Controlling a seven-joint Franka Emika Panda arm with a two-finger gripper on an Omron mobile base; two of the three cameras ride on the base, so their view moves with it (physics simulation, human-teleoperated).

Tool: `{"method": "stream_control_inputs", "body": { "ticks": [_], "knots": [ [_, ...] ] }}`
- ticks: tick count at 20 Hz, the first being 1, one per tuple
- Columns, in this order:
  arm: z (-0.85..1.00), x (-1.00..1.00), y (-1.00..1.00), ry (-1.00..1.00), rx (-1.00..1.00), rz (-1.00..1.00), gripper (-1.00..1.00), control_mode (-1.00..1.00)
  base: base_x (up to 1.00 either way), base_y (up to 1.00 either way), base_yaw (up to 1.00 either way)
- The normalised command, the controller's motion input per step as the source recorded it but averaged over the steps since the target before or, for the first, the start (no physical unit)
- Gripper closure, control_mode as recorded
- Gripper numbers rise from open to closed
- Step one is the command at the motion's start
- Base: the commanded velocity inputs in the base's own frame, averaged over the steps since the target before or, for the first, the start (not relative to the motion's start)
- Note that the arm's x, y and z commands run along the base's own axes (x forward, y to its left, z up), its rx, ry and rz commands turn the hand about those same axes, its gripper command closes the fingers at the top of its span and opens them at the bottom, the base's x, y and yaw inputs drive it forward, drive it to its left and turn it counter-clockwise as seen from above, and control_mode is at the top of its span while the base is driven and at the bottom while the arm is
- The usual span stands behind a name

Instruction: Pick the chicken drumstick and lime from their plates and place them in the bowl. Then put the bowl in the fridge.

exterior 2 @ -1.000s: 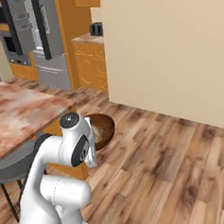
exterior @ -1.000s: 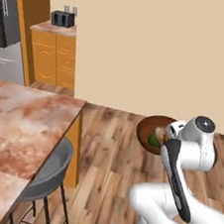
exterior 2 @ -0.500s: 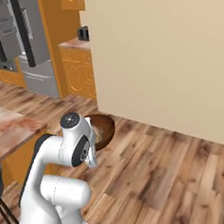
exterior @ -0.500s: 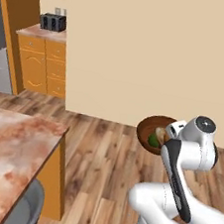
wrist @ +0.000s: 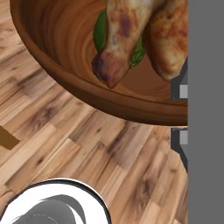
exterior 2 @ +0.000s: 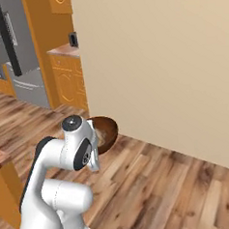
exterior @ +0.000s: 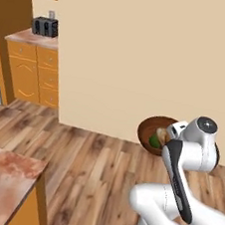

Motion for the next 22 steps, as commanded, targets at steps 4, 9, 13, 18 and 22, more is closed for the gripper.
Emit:
{"method": "stream_control_inputs", "body": {
  "ticks": [4, 9, 13, 18, 22],
  "knots": [
    [0.0, 0.0, 0.0, 0.0, 0.0, 0.0, 1.0, 1.0, 0.93, 0.0, 0.23],
    [0.0, 0.0, 0.0, 0.0, 0.0, 0.0, 1.0, 1.0, 0.87, 0.0, 0.34],
    [0.0, 0.0, 0.0, 0.0, 0.0, 0.0, 1.0, 1.0, 0.85, 0.0, 0.36],
    [0.0, 0.0, 0.0, 0.0, 0.0, 0.0, 1.0, 1.0, 0.82, 0.0, 0.39],
    [0.0, 0.0, 0.0, 0.0, 0.0, 0.0, 1.0, 1.0, 0.73, 0.0, 0.5]
  ]
}}
